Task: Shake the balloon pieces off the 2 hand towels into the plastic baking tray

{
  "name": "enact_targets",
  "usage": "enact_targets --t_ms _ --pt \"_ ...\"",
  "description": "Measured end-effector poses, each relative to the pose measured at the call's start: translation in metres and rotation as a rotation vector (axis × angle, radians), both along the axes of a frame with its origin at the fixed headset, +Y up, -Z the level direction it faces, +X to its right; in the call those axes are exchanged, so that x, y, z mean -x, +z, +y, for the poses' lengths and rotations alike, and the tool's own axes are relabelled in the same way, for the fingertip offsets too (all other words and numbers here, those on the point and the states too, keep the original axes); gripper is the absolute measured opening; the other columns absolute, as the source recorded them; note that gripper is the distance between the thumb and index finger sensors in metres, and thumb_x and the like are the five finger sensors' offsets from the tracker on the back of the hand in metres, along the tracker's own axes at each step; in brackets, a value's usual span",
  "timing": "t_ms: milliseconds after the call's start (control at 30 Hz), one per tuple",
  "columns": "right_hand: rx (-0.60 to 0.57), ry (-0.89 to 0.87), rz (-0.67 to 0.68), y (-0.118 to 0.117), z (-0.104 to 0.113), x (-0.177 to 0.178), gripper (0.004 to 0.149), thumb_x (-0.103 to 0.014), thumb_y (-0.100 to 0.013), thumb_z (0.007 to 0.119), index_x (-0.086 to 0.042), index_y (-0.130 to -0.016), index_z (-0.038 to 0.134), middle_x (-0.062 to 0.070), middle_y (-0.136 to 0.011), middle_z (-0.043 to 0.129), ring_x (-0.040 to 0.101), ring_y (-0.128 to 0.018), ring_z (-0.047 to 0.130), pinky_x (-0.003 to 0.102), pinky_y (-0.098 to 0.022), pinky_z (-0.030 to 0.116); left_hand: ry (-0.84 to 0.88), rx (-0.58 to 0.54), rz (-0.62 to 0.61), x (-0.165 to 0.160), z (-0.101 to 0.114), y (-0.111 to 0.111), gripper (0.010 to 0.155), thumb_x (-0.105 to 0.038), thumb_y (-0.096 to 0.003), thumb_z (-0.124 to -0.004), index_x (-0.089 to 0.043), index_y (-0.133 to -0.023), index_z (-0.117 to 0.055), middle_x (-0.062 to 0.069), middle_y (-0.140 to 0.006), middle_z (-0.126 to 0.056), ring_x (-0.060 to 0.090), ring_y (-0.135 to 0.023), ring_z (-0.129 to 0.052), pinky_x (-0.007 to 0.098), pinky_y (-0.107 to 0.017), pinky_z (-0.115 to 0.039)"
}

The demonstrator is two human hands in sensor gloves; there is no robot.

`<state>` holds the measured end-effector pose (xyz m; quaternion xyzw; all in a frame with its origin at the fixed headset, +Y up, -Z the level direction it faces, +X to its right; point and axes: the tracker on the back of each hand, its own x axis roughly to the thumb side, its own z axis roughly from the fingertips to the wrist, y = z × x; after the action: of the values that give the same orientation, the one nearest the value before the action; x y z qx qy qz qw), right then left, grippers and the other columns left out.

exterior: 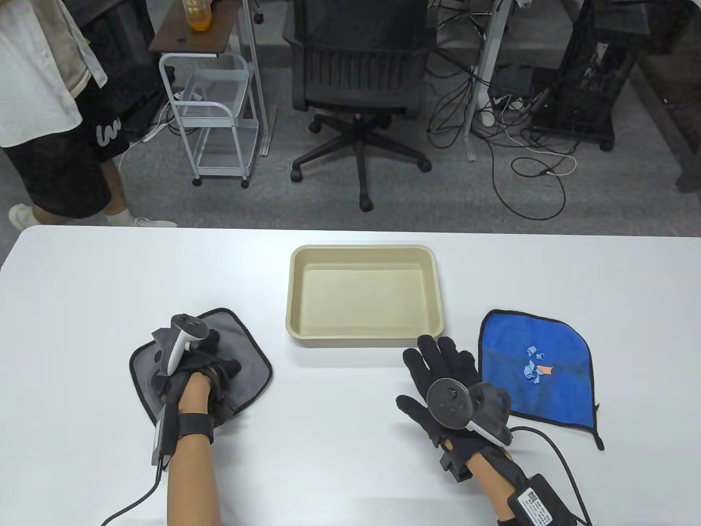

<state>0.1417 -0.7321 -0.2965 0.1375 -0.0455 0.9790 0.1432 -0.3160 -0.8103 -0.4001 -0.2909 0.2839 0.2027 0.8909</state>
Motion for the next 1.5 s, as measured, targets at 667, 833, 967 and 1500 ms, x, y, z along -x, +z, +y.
enact_targets --t_ms 667,833,967,1500 --pt "0.029 -0.04 -0.064 -0.006 0.001 -0.02 0.079 -0.065 -0.037 0.064 -0.032 -0.104 0.04 0.0 -0.122 0.029 0.033 -0.109 0.021 0.062 -0.075 0.03 0.023 0.118 -0.456 -0.121 -0.005 0.076 0.093 -0.059 -0.0332 -0.078 -0.063 -0.092 -0.007 0.002 -0.102 0.023 0.05 -0.097 0.019 0.083 -0.063 -0.012" --pt "0.008 -0.045 -0.054 -0.004 0.003 -0.02 0.079 -0.065 -0.037 0.064 -0.032 -0.104 0.041 0.0 -0.122 0.031 0.033 -0.11 0.022 0.062 -0.075 0.031 0.023 0.123 -0.523 -0.172 -0.006 0.073 0.093 -0.06 -0.0336 -0.077 -0.063 -0.091 -0.004 0.002 -0.101 0.025 0.051 -0.095 0.02 0.084 -0.061 -0.01" --pt "-0.009 -0.058 -0.058 -0.003 0.007 -0.021 0.078 -0.065 -0.037 0.065 -0.032 -0.104 0.041 0.0 -0.122 0.03 0.033 -0.109 0.023 0.062 -0.075 0.031 0.018 0.12 -0.566 -0.215 -0.007 0.071 0.093 -0.06 -0.0333 -0.076 -0.063 -0.091 -0.003 0.002 -0.101 0.025 0.051 -0.095 0.021 0.084 -0.061 -0.01" --pt "-0.009 -0.062 -0.06 0.0 0.009 -0.023 0.078 -0.065 -0.037 0.065 -0.032 -0.104 0.041 0.0 -0.122 0.031 0.033 -0.11 0.023 0.063 -0.075 0.031 -0.008 0.109 -0.63 -0.285 -0.008 0.071 0.091 -0.064 -0.0338 -0.072 -0.062 -0.091 -0.002 0.002 -0.102 0.025 0.051 -0.096 0.019 0.084 -0.061 -0.012"
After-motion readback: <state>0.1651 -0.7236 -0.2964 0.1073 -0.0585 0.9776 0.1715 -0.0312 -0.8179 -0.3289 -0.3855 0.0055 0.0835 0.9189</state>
